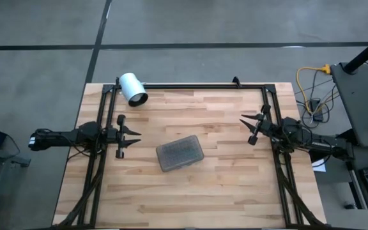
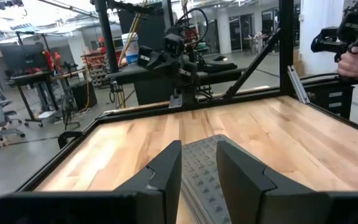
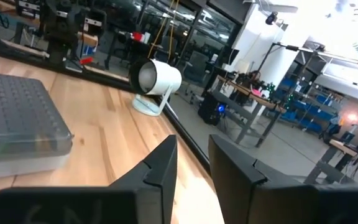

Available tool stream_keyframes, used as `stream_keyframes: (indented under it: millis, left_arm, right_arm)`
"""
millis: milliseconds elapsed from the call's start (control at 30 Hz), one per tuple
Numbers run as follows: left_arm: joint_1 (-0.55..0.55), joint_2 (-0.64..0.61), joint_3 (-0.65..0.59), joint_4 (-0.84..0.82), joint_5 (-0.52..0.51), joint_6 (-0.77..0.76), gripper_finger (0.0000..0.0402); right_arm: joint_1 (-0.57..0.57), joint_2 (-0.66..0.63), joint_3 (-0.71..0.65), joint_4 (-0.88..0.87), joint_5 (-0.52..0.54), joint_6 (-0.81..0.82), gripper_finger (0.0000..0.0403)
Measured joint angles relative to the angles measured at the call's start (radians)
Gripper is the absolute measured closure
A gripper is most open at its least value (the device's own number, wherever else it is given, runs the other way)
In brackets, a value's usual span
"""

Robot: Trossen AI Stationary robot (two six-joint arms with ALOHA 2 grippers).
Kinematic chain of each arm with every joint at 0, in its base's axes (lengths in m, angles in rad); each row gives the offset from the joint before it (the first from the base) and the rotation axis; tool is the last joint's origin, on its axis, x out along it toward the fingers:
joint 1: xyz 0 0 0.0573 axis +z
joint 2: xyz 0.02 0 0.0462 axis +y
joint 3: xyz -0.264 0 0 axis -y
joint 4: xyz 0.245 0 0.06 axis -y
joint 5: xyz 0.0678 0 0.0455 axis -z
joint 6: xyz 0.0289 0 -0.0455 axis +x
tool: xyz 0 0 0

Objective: Pick & place school supplies into a supply box
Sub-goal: Return to Home Position

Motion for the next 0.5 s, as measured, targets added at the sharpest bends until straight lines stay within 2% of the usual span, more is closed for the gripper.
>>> stream_keyframes:
  millis: [233, 500]
  left_arm:
    - [0.000, 0.025, 0.000, -0.002, 0.000, 0.000, 0.0315]
    - [0.000, 0.074, 0.000, -0.004, 0.000, 0.003, 0.0315]
  right_arm:
    - [0.000, 0.000, 0.000, -0.003, -0.020, 0.000, 0.0332]
    - [0.000, 0.001, 0.001, -0.028, -0.161, 0.007, 0.0330]
